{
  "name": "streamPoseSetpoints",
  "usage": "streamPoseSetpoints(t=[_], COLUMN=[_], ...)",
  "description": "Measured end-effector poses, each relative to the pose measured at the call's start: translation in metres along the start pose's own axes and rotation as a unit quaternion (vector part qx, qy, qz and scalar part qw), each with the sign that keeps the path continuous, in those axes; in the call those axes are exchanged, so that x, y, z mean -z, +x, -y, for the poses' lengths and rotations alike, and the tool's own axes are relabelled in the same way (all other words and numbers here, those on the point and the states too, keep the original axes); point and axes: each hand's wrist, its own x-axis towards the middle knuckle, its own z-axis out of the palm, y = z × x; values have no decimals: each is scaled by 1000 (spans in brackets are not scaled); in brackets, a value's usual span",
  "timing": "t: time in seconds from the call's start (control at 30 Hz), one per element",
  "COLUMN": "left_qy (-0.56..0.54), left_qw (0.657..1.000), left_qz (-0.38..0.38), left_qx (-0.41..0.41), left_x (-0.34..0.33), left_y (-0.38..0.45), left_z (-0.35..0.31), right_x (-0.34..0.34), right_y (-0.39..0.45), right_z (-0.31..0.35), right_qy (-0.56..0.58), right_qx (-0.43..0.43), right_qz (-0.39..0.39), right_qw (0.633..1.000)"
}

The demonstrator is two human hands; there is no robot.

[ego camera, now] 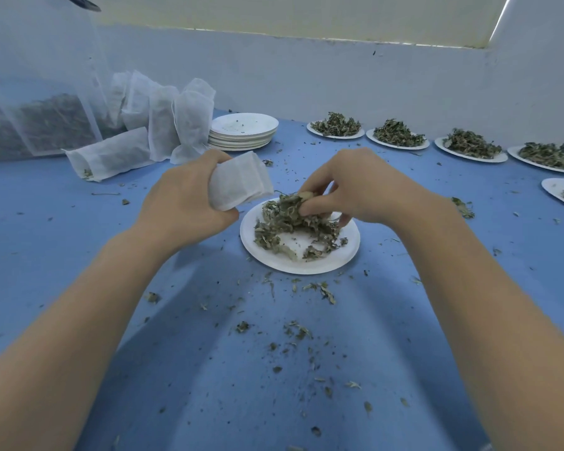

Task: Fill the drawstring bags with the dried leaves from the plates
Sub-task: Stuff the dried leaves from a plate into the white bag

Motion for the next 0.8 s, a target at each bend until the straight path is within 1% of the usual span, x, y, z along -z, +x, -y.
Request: streamPoseSetpoints(t=[0.13, 0.23, 0.37, 0.47, 0.57, 0.63, 0.67, 0.77, 0.8], left_qy=[18, 44, 66, 62, 53, 36, 22, -33, -51], left_qw=[1000, 999, 996, 996, 996, 997, 998, 999, 998], left_qz=[10, 21, 33, 30, 34, 37, 37, 29, 24], left_qx=[5, -3, -39, -48, -59, -55, -47, -23, -16], left_x=[-1, -4, -9, -11, -15, -16, -16, -16, -16], left_y=[0, -2, -3, -5, -6, -7, -7, -6, -6], left_z=[-1, -4, -9, -16, -21, -23, -22, -20, -20], right_x=[8, 9, 8, 5, -1, -5, -5, 0, 2], right_y=[-3, -3, -2, 0, 1, 1, -1, -8, -10], right_z=[-5, -5, 5, 16, 23, 24, 25, 24, 23], right_qy=[42, 50, -24, -86, -111, -87, -56, 81, 110], right_qx=[-17, -6, 31, 66, 99, 113, 117, 118, 121], right_qz=[-35, -56, -56, -54, -60, -65, -59, 7, 25], right_qw=[998, 997, 998, 993, 987, 988, 990, 990, 986])
